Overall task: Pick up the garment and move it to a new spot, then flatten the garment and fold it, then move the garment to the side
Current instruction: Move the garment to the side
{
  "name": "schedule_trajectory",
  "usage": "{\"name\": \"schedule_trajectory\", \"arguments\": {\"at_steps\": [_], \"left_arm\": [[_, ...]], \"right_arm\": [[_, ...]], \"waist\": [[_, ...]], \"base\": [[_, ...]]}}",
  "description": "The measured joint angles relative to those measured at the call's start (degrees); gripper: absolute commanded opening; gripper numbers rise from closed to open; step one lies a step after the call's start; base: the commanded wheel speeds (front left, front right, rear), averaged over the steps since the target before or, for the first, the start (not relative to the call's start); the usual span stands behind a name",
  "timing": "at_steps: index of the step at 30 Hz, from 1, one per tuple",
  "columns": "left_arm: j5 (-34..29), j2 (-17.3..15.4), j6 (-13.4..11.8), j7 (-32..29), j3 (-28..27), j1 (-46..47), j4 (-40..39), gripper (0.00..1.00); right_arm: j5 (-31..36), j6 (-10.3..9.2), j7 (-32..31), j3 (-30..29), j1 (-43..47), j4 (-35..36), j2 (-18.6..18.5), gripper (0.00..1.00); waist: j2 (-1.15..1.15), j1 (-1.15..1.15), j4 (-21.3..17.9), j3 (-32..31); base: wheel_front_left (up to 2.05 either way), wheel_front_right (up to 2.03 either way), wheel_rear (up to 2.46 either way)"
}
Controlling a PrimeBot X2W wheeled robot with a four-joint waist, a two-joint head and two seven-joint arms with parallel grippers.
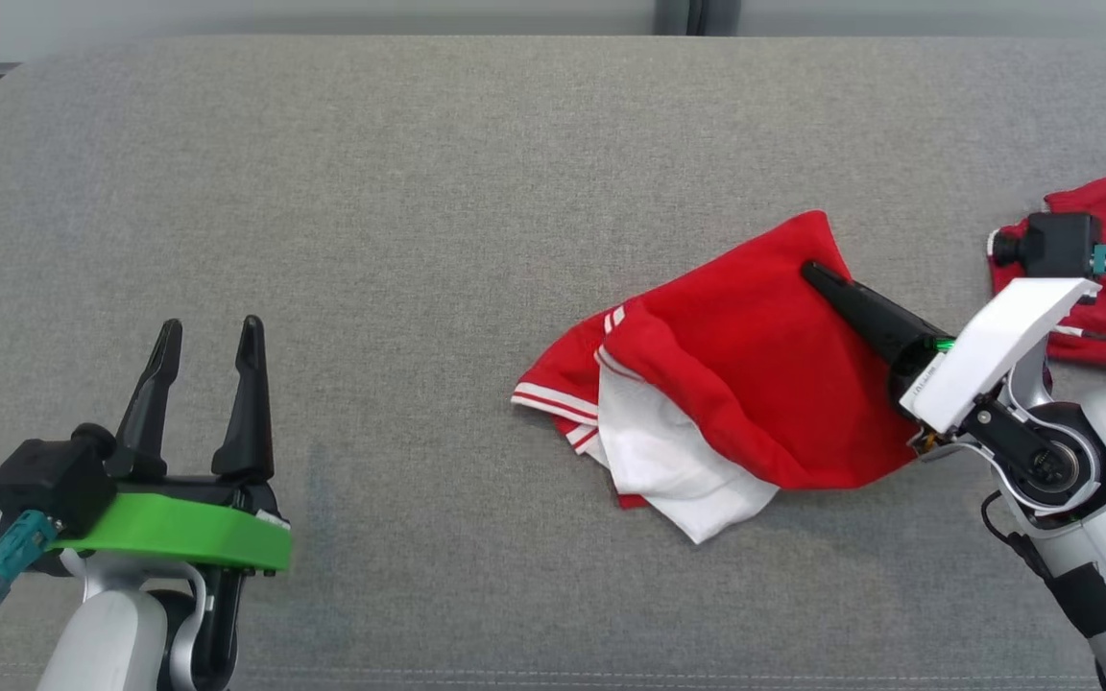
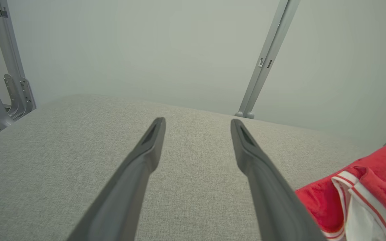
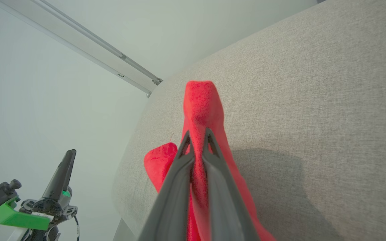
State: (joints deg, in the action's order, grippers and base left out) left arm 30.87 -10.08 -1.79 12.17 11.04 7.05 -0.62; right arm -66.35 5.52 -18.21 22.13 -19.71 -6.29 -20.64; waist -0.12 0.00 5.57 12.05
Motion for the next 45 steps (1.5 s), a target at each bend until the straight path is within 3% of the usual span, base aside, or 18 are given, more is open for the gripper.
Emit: {"name": "schedule_trajectory", "arguments": {"at_steps": [9, 14, 19, 20, 29, 37, 45], "left_arm": [[0.16, 0.18, 0.01, 0.08, 0.36, -0.11, -0.19, 1.0], [0.15, 0.13, 0.12, -0.11, 0.97, -0.11, -0.78, 1.0], [0.13, 0.08, 0.3, -1.2, 2.26, -0.04, -2.14, 1.0], [0.09, 0.08, 0.34, -1.54, 2.54, 0.02, -2.53, 1.0], [-0.47, 0.8, 0.7, -2.63, 4.48, 3.65, -5.0, 1.0], [-0.49, 1.02, 0.51, -2.55, 3.11, 4.52, -4.97, 1.0], [-1.25, -0.05, 0.01, -2.55, 2.08, 4.76, -4.34, 1.0]], "right_arm": [[-0.85, -0.86, 0.01, -2.98, 0.6, -0.32, -2.37, 0.0], [-1.24, -2.99, 0.01, -5.23, 1.32, -1.97, -3.46, 0.0], [-1.18, -6.54, 0.02, -9.21, 0.52, -4.98, -6.79, 0.0], [-0.82, -7.88, 0.02, -10.68, -0.99, -5.99, -8.49, 0.0], [2.4, -11.18, 0.01, -15.25, -12.09, -8.01, -14.26, 0.0], [2.65, -11.72, 0.0, -16.22, -15.64, -11.02, -15.5, 0.0], [2.87, -12.17, 0.25, -18.5, -15.63, -16.07, -16.29, 0.0]], "waist": [[0.0, 0.0, -2.22, -2.49], [0.0, 0.0, -2.4, -1.92], [0.0, 0.0, -2.2, -0.25], [0.0, 0.0, -1.98, 0.63], [0.0, 0.0, -0.12, 6.02], [0.0, 0.0, 0.84, 10.05], [0.0, 0.0, -1.18, 10.88]], "base": [[0.0, 0.0, 0.0], [0.0, 0.0, 0.0], [0.0, 0.0, 0.0], [0.0, 0.0, 0.0], [0.0, 0.0, 0.0], [0.0, 0.0, 0.0], [0.0, 0.0, 0.0]]}}
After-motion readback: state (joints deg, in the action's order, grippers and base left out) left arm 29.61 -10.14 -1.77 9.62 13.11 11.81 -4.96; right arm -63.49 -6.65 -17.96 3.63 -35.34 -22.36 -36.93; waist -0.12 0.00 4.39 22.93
